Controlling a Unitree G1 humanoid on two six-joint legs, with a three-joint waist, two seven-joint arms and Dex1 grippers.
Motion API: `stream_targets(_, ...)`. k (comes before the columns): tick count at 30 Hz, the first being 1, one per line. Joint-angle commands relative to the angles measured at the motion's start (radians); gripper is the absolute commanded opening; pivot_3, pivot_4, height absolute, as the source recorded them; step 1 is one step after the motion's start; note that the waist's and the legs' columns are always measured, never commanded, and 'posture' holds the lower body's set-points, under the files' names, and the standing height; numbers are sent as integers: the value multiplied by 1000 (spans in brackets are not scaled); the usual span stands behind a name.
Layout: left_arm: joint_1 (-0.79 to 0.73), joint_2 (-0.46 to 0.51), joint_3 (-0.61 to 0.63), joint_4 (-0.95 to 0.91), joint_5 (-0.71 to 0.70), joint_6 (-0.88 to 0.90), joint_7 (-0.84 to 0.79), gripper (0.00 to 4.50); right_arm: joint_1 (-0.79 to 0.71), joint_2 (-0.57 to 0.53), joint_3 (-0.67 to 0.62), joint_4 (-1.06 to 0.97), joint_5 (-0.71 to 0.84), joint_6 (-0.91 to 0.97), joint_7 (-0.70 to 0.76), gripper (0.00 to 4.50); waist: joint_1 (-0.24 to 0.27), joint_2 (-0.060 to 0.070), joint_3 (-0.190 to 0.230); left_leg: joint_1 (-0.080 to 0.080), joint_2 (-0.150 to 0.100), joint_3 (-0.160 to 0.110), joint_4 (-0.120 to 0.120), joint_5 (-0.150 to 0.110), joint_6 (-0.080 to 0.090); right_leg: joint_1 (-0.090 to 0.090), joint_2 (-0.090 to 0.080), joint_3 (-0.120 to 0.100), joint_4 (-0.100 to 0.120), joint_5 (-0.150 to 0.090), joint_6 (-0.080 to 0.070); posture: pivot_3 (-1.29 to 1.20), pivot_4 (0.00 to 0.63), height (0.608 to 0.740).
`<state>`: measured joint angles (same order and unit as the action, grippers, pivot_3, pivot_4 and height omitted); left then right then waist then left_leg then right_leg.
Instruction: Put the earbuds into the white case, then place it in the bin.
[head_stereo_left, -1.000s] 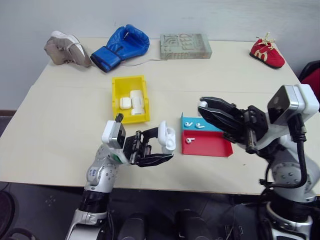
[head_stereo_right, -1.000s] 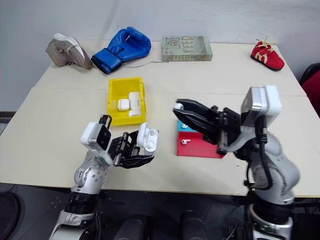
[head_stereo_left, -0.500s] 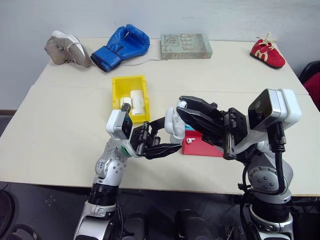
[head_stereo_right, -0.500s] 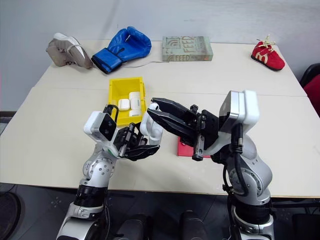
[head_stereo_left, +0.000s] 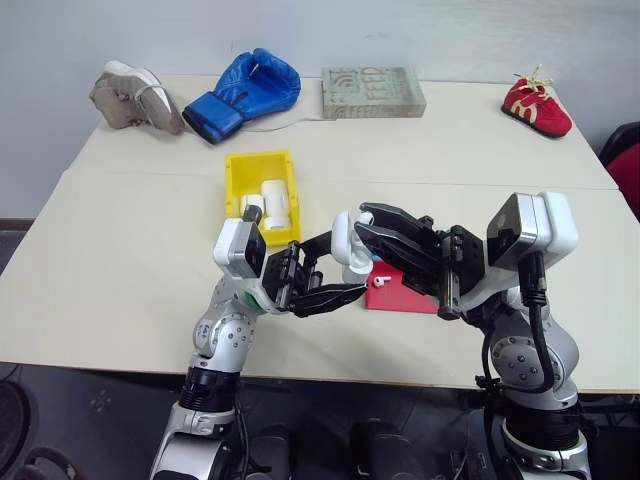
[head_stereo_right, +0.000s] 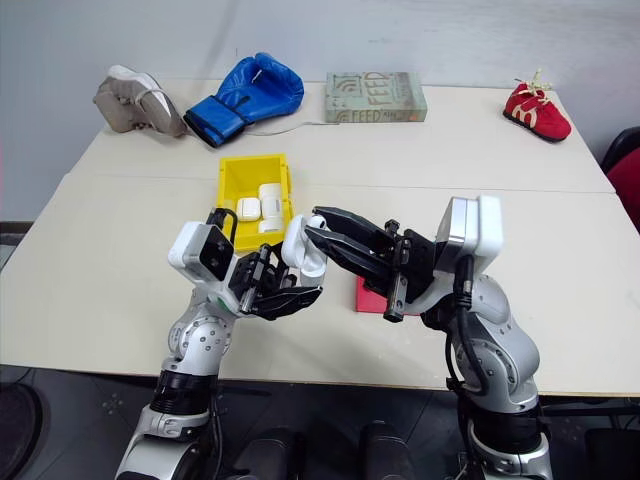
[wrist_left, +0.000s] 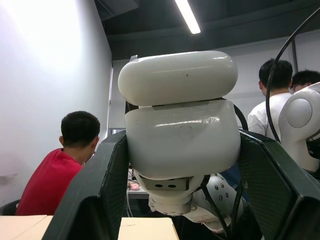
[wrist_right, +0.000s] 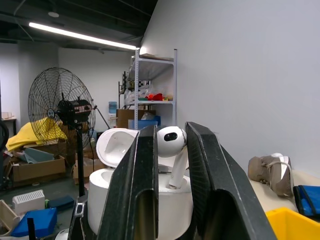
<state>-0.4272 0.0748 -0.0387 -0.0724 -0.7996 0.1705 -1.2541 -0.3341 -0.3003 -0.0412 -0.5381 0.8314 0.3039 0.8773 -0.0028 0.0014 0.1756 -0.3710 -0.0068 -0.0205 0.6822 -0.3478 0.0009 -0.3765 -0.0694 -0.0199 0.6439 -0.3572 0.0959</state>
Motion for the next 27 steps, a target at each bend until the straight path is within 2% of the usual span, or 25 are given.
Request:
stream_targets(1, -8, -12, -13, -48, 1, -21, 0, 2817, 16, -6, 29, 1, -17, -17, 15, 392, -1, 0, 0, 0, 0, 0, 0, 0, 0, 0, 0, 0, 0, 0, 0, 0, 150, 740)
stream_targets(15, -18, -25, -6, -32, 16, -52, -13, 2817, 57, -72, 55, 24, 21, 21, 59, 392, 1, 0, 0, 0, 0, 0, 0, 0, 0, 0, 0, 0, -1, 0, 0, 0, 150, 740)
stream_targets(23, -21, -34, 3, -15, 25, -65, -31, 2817, 48, -114, 7, 18, 37, 8, 62, 3162, 1, 0, 0, 0, 0, 0, 0, 0, 0, 0, 0, 0, -1, 0, 0, 0, 150, 740)
stream_targets(27, -3, -15, 19, -4, 36, -74, -39, 2817, 108, -208, -115, -18, 90, 37, 45, 4466, 7, 0, 0, 0, 0, 0, 0, 0, 0, 0, 0, 0, -1, 0, 0, 0, 150, 740)
